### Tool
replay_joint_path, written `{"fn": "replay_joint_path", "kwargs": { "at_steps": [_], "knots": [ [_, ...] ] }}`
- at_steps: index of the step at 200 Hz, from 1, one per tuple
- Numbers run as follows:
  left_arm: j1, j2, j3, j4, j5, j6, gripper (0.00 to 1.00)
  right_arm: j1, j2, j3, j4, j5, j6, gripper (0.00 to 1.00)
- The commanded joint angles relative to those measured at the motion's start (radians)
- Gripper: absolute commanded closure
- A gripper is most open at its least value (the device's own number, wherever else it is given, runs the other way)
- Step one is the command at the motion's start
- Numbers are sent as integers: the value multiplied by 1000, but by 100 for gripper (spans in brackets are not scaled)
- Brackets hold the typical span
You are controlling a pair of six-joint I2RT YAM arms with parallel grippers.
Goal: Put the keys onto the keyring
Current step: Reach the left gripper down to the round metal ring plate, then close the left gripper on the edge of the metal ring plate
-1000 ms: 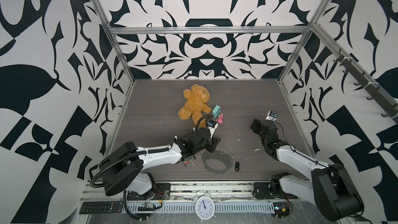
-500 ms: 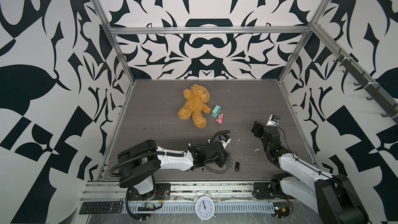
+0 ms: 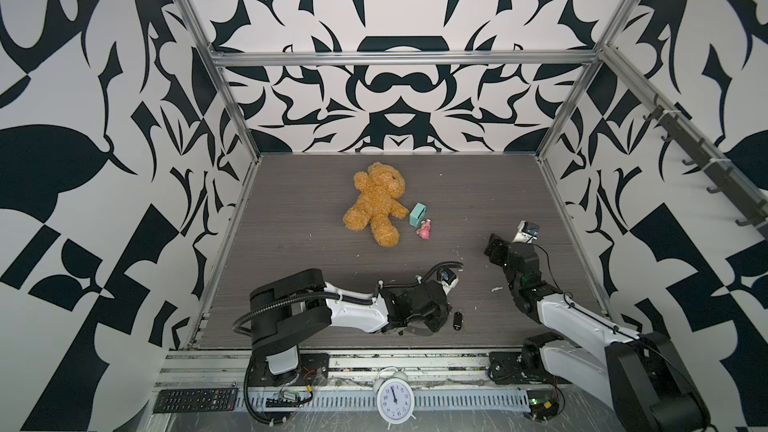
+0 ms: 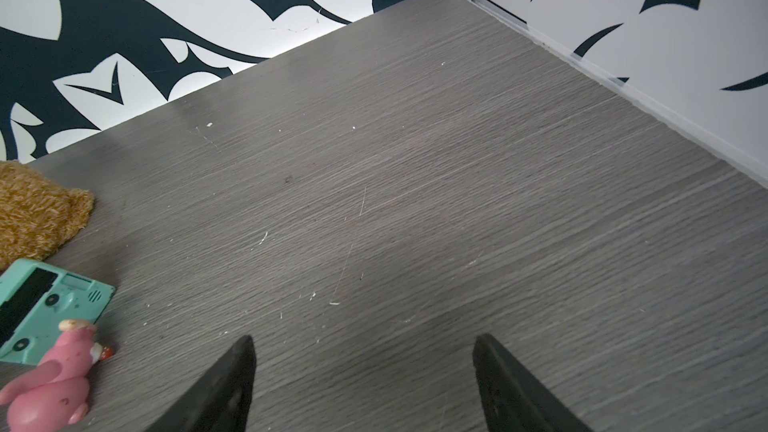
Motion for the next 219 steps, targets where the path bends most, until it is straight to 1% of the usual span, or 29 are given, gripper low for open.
{"fn": "replay_joint_path", "kwargs": {
  "at_steps": [1, 27, 51, 100, 171, 219],
  "knots": [
    [-9, 22, 39, -33, 10, 17, 69, 1, -10, 22, 26, 6, -13, 16],
    [-8, 33, 45, -35, 2, 18, 71, 1, -13, 21, 26, 10, -13, 16],
    [-10, 44, 52, -47, 4, 18, 74, 1, -9, 22, 27, 9, -12, 16],
    [-20, 45, 46, -58, 4, 25, 74, 1, -9, 22, 27, 10, -11, 17],
    [-26, 61, 63, -75, -7, 29, 79, 2, -8, 22, 27, 8, -11, 17],
    [-27, 74, 75, -85, -5, 30, 79, 1, -8, 22, 28, 7, -11, 17]
  ]
}}
